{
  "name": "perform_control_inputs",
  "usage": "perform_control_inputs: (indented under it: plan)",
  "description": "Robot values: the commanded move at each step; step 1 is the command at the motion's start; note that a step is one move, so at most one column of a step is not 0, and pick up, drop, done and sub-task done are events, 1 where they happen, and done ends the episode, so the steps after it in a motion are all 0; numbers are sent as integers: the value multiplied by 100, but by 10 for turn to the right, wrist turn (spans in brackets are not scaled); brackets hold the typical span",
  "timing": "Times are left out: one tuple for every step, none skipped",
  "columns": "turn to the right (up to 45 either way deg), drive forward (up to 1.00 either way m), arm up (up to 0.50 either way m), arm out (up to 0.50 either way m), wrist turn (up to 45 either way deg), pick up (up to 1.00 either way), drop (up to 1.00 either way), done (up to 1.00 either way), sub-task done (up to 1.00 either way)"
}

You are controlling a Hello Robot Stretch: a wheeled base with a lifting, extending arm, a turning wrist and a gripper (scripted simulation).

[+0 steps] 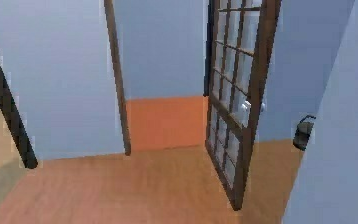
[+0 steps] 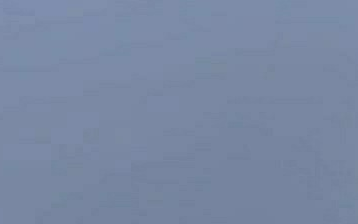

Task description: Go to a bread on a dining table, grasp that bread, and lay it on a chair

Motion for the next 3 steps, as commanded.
perform_control_inputs:
  plan:
    - [0,100,0,0,0,0,0,0,0]
    - [0,100,0,0,0,0,0,0,0]
    - [0,45,0,0,0,0,0,0,0]
